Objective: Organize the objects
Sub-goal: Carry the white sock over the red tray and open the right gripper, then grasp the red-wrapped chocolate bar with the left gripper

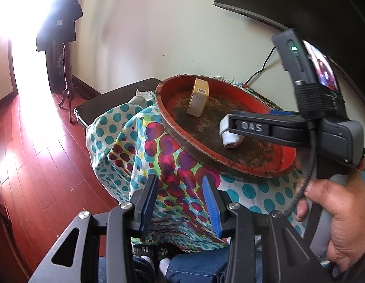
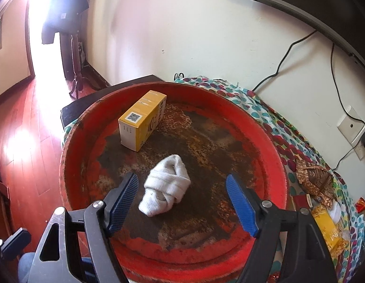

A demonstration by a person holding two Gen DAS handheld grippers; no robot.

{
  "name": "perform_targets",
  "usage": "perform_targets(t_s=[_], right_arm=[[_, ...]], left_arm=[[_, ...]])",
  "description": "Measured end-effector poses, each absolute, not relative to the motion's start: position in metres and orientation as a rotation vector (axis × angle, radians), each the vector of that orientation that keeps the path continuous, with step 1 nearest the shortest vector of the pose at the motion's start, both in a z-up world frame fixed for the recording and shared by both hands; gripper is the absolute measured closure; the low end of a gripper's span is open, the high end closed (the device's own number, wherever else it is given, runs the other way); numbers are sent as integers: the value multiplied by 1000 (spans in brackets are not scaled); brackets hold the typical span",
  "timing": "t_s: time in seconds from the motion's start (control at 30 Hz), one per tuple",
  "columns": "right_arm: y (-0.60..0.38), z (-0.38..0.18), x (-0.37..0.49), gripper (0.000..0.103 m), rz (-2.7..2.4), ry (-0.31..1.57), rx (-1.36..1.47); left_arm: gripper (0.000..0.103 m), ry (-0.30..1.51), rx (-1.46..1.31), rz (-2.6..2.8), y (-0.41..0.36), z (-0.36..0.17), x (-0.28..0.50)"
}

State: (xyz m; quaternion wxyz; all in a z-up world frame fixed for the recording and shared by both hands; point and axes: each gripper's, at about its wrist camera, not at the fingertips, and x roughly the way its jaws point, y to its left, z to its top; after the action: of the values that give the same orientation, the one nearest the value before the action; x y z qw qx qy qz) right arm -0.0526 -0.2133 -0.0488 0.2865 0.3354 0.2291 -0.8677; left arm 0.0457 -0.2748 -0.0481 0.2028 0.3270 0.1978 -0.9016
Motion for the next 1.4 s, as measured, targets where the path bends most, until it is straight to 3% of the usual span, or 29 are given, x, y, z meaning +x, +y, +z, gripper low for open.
perform_targets(t_s=[0.4,0.53,0.83,1.4], right_arm=[[-117,-33,-70,25,-2403,448,915],[-73,-32,-76,17,-2439,380,923],[40,-50,-107,16,-2549,197,1012],[187,-90,-144,10,-2621,-237,1155]], left_arm=[[63,417,929,-2554,-249,-48,37],[63,335,953,-2618,-227,-49,29],[63,205,1067,-2752,-166,-56,4],[63,75,1244,-2998,-73,-54,-107]])
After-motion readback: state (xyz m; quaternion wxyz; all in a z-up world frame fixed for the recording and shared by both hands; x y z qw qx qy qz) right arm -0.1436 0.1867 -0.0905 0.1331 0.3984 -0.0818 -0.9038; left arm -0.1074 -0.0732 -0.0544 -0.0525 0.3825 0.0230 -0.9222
